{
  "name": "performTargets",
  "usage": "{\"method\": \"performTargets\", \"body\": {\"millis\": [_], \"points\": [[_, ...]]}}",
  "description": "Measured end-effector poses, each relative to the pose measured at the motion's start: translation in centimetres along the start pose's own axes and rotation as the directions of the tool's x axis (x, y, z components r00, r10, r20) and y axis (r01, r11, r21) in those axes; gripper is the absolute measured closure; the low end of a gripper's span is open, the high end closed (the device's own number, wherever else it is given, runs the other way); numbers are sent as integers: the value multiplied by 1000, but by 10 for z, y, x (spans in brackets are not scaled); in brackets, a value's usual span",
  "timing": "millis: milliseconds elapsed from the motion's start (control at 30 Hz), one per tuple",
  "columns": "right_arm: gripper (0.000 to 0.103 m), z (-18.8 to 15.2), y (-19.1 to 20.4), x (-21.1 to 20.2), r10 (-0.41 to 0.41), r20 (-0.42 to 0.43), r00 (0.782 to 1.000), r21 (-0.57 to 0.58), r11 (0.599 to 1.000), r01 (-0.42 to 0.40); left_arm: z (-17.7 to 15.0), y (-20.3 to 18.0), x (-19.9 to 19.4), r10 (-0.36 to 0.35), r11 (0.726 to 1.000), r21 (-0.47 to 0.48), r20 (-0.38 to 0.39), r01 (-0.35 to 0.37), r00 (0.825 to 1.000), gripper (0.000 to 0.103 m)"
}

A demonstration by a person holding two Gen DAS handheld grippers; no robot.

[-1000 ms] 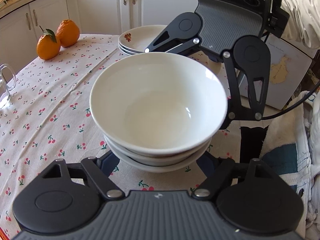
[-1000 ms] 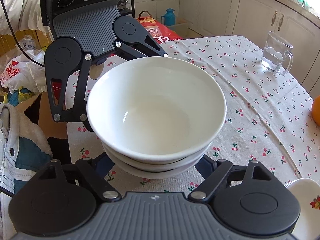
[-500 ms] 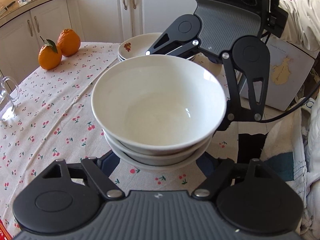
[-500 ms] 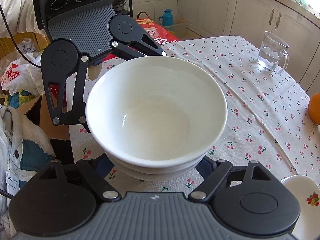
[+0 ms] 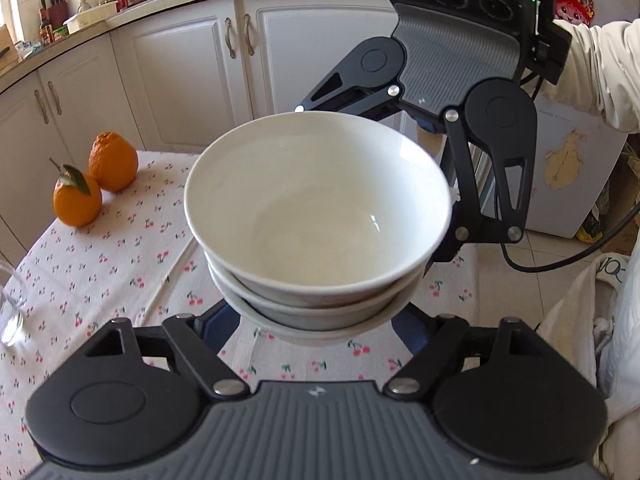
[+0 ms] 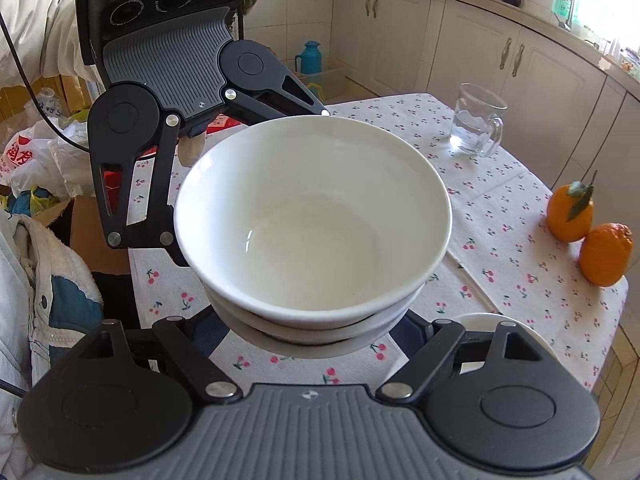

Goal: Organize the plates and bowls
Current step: 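Lift the bowl stack with both tools and carry it over the plate stack, then lower the bowl stack onto the plates and open both tools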

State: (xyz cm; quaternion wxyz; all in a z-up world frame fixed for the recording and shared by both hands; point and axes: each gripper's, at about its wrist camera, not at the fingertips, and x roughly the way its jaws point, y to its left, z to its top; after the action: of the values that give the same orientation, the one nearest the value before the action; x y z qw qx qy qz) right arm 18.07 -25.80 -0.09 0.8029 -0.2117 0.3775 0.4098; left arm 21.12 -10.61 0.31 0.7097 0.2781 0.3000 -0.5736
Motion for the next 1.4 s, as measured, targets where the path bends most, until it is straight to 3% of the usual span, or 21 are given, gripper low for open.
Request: {"method": "performTargets", "body": {"millis": [267,600,1400], "points": [[15,-31,-41,-27,-86,-25,996,38,995,87,45,13,52,-36,997,66,23,35,999,21],[15,-73,-81,-24,-102,-74,992,122,986,111,60,26,102,-100,993,66,-12,101,995,21],[15,-85,-95,-17,-84,-71,994,173,980,96,59,35,109,-119,992,33,-24,120,993,21]]}}
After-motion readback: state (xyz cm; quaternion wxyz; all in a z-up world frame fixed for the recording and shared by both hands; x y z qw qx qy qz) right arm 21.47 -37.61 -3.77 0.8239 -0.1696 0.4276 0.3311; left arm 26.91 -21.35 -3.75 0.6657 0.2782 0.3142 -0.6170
